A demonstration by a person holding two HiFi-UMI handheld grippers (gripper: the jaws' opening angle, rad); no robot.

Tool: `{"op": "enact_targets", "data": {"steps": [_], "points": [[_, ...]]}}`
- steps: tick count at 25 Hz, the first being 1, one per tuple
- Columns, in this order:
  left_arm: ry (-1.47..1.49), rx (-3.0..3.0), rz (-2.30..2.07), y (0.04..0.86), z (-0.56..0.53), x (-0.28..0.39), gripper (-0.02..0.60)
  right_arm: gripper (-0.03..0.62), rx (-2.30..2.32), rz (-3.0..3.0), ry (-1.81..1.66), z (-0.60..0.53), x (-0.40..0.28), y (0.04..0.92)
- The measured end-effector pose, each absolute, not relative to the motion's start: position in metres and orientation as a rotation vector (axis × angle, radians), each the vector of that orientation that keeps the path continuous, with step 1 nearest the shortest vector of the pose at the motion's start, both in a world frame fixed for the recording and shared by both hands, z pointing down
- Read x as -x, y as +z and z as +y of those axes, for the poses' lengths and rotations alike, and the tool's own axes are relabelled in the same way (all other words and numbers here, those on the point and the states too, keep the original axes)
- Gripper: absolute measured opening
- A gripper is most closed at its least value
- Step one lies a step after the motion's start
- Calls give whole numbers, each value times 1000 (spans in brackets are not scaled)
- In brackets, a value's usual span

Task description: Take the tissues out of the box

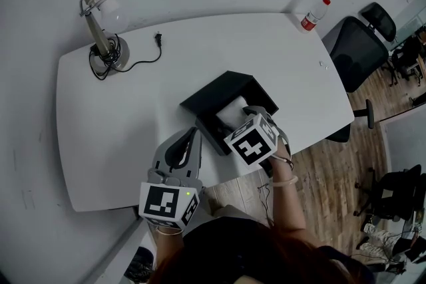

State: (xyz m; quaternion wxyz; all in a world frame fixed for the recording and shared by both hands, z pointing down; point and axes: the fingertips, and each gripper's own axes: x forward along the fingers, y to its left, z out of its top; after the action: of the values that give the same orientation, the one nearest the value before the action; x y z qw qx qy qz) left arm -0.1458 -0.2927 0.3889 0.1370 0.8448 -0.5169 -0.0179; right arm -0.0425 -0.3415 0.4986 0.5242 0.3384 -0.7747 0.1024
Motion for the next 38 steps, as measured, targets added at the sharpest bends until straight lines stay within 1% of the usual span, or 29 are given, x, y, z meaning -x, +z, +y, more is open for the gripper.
{"op": "enact_targets", "data": {"steps": [7, 10, 16, 25, 38], "points": [[-52, -2442, -1497, 389, -294, 147, 26, 275, -827, -1762, 195, -346, 37, 504], [-50, -2446, -1498, 387, -294, 145, 26, 247, -836, -1754, 171, -348, 36, 505], [-56, -2458, -1489, 385, -287, 139, 26, 219, -847, -1783, 147, -352, 35, 498], [-56, -2470, -1518, 376, -271, 137, 26, 215, -861, -1851, 136, -342, 41, 488], [-47, -2510, -1558, 359, -241, 132, 26, 213, -989, -2019, 34, -331, 42, 448]]}}
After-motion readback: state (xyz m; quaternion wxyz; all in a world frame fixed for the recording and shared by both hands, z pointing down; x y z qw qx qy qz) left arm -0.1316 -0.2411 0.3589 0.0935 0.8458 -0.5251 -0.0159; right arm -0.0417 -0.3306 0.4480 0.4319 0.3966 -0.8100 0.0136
